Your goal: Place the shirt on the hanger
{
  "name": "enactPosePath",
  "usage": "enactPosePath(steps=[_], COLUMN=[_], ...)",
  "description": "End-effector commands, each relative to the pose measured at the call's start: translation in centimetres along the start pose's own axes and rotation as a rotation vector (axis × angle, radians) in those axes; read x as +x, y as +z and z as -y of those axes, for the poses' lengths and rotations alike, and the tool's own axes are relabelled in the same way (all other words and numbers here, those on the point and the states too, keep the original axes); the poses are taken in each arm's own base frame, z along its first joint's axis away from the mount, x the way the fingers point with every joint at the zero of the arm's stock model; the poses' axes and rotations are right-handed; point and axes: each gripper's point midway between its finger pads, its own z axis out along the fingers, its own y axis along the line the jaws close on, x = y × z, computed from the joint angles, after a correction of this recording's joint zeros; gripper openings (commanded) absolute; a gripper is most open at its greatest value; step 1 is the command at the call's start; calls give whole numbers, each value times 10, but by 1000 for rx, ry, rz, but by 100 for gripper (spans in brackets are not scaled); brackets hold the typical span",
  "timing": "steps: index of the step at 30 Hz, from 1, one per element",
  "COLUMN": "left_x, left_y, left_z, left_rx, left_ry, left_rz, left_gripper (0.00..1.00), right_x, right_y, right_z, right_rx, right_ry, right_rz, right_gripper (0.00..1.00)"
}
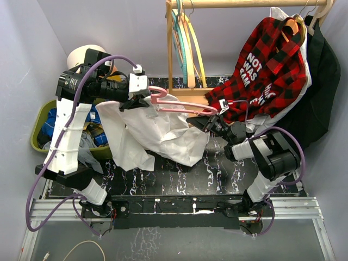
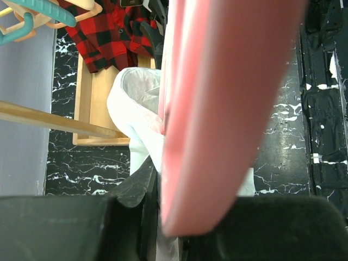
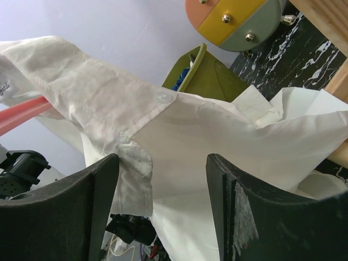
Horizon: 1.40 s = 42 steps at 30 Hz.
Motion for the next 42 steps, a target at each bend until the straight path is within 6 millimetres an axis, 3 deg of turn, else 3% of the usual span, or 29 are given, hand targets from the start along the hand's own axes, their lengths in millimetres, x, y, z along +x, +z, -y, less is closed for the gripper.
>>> enactPosePath(steps=[1,4,8,10,12,16,20,28,34,37,42], left_x=[-15,-13,-8,-6,-5,-4,-3,3,7,6,8], left_y=[-11,-11,-9,-8,-8,-8,-7,-5,-4,-4,-3], left_z=[11,12,11,11,11,11,10,9,10,9,7], left_rx=[-17,-16,-14,-12,-11,-13,-12,-10,-8,-10,-13], left_ry=[49,48,43,43,41,41,40,35,32,35,34], left_rz=[37,29,18,12,9,7,2,-13,-23,-21,-27], left_gripper=[0,0,0,0,0,0,0,0,0,0,0], right_x=[-20,-15,-13,-13,-12,-9,-9,-16,-23,-22,-14], right_y=[7,9,8,7,7,10,13,16,14,16,17], right_z=[-57,-60,-60,-60,-60,-58,-58,-73,-97,-95,-86], right_rx=[-261,-273,-273,-272,-278,-289,-296,-336,-388,-388,-369], right_ry=[-149,-139,-125,-119,-111,-87,-80,-74,-87,-80,-55], right_rz=[74,62,61,66,62,33,24,27,35,25,5], right_gripper=[65,56,29,24,25,52,60,60,59,54,37])
